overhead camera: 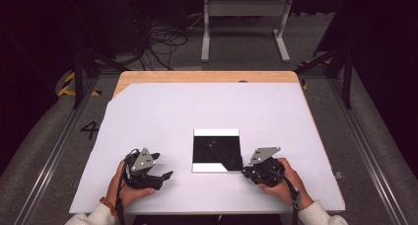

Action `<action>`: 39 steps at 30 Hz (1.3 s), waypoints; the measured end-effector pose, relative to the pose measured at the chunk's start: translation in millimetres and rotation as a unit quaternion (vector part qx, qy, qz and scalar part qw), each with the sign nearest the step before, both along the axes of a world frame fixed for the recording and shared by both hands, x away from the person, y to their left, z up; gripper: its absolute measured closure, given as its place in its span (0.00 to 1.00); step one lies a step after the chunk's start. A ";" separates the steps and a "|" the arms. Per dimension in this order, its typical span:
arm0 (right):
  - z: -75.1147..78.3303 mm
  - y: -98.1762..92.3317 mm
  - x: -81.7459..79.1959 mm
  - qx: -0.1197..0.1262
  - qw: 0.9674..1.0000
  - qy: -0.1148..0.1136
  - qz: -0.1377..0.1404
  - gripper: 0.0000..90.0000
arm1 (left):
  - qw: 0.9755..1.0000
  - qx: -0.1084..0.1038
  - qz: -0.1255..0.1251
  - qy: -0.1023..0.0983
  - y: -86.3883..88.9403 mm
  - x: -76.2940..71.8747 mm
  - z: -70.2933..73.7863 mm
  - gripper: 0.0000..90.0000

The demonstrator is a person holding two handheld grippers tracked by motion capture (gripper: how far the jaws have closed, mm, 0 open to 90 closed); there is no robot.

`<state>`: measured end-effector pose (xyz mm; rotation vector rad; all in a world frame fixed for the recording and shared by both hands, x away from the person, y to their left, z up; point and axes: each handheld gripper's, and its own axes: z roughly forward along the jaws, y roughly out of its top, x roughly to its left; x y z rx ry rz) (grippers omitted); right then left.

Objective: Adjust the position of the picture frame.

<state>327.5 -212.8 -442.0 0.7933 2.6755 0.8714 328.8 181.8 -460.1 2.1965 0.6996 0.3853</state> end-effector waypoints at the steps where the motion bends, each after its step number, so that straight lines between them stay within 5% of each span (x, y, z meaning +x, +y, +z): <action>1: -0.3 -0.7 0.3 0.004 1.000 0.001 -0.001 0.88 | 1.000 0.000 -0.001 0.000 -0.2 0.1 0.1 0.26; 14: -0.8 0.6 3.3 0.015 1.000 0.004 0.003 0.85 | 1.000 -0.003 0.001 0.002 1.1 0.0 0.4 0.26; 30: 6.5 7.3 7.3 -0.042 0.999 0.021 0.008 0.89 | 1.000 -0.003 -0.003 0.003 -0.5 0.5 0.3 0.25; 39: 5.8 9.6 9.5 -0.038 0.999 0.017 0.009 0.90 | 1.000 0.001 -0.007 0.005 -2.2 1.6 -0.8 0.25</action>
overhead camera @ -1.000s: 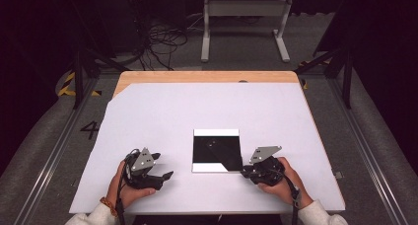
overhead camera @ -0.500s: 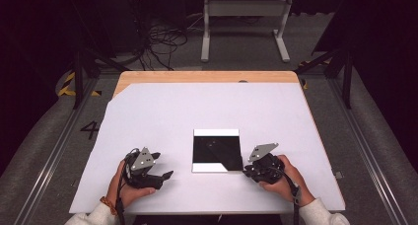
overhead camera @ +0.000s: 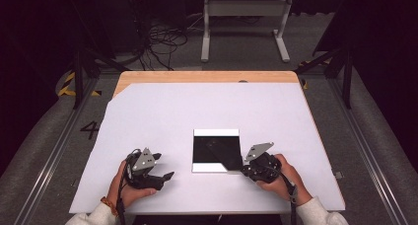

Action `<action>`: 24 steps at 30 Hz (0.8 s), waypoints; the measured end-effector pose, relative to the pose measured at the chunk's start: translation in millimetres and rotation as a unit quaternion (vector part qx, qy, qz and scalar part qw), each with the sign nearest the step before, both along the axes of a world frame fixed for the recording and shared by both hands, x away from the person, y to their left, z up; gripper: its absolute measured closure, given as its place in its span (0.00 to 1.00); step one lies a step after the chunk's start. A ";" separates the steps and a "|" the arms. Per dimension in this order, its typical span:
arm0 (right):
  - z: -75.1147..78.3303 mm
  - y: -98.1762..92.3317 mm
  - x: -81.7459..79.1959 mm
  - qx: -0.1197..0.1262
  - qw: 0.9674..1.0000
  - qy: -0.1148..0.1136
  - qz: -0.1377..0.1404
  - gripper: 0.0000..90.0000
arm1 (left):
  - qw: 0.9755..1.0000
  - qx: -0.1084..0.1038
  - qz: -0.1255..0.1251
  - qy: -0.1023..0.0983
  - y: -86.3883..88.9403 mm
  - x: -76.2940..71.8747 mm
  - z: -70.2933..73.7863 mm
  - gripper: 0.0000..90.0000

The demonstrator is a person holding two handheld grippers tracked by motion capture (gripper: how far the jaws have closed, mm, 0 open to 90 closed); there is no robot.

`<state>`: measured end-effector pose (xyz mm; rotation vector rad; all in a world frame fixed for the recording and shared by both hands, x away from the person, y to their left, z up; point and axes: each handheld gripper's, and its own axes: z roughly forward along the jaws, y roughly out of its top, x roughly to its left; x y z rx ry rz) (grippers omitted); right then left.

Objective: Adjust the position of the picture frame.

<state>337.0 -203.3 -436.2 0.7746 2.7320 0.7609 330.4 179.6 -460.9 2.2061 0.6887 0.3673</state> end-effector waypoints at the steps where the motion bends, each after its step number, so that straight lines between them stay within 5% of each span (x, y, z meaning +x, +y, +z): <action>1: 0.0 -0.1 0.1 0.001 1.000 -0.001 -0.001 0.90 | 1.000 0.000 0.000 0.000 -0.1 0.0 0.0 0.25; 24: -2.4 -7.2 0.8 0.028 1.000 -0.002 0.006 0.89 | 1.000 -0.002 0.000 0.006 1.4 2.4 -2.3 0.25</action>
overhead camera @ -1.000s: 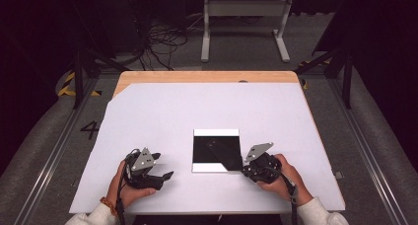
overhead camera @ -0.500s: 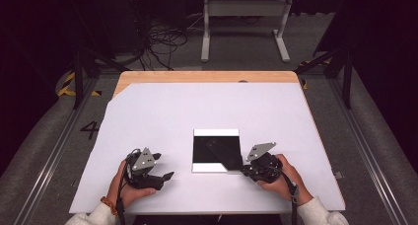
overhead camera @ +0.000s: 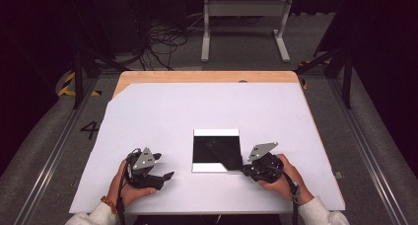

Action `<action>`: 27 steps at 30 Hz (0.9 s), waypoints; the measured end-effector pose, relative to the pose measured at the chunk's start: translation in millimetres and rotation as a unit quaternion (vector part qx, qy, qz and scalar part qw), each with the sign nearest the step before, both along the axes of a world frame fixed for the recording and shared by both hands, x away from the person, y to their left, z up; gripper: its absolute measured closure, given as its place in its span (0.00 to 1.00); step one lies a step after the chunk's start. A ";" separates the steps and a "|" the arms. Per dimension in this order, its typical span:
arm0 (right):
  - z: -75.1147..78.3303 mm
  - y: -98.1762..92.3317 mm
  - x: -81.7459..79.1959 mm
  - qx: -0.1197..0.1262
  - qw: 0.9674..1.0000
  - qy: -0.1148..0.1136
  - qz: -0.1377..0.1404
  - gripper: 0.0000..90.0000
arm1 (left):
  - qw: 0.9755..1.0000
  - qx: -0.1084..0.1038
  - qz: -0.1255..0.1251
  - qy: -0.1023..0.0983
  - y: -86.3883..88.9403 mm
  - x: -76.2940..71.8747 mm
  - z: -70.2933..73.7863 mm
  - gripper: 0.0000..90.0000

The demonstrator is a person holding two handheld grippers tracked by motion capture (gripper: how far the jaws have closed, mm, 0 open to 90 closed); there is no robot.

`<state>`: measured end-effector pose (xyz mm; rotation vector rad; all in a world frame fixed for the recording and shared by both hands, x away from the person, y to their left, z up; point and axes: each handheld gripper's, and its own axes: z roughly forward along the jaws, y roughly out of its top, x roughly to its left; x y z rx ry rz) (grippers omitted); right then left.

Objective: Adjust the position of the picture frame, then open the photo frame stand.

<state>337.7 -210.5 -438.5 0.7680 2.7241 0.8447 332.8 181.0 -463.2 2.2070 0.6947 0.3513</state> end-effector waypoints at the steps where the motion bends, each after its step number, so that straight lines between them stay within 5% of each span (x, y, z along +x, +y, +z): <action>1: 0.0 0.1 0.0 0.000 1.000 0.000 0.000 0.89 | 1.000 -0.001 0.000 0.002 0.1 -0.2 -0.1 0.25; 27: 1.2 -3.4 0.2 0.019 1.000 -0.003 0.002 0.88 | 1.000 0.004 -0.001 0.007 0.8 -1.7 -2.5 0.25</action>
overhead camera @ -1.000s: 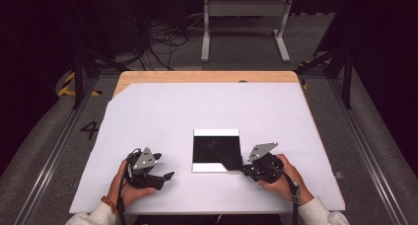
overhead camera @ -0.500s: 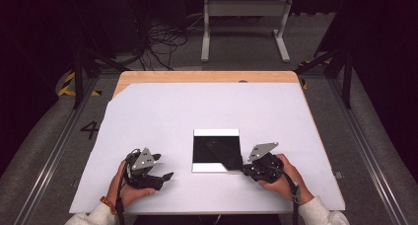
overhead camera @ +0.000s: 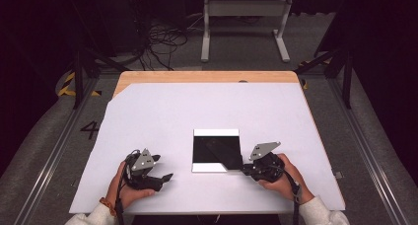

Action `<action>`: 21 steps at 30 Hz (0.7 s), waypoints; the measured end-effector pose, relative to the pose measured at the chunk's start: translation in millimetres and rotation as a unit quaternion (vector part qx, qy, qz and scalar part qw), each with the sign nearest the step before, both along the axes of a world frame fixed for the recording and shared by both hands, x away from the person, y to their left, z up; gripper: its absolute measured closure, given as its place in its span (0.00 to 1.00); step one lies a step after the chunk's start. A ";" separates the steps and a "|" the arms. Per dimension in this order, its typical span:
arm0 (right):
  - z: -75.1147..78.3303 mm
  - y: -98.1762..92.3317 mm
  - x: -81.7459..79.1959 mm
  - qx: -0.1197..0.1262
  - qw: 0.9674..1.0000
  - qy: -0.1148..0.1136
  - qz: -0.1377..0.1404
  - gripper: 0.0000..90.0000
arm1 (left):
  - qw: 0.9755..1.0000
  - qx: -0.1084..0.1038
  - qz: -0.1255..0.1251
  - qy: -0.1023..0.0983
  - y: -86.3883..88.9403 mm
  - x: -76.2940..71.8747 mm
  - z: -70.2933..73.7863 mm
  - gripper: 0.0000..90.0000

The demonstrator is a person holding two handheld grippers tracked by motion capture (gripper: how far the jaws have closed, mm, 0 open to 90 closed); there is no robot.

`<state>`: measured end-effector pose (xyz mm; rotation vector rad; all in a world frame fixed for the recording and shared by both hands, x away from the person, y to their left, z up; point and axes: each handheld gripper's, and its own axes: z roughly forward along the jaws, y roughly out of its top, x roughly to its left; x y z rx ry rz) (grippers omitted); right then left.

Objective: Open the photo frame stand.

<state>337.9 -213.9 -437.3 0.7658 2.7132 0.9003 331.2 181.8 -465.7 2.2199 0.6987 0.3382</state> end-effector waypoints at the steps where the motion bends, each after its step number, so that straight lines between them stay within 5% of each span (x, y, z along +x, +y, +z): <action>1: 0.2 -0.3 -0.3 0.001 1.000 -0.002 0.001 0.88 | 1.000 0.001 -0.002 0.001 -1.6 0.1 -0.2 0.25; 21: 8.1 -2.5 0.5 0.054 0.998 -0.021 -0.004 0.88 | 1.000 0.008 -0.004 0.004 -2.4 0.5 -1.8 0.24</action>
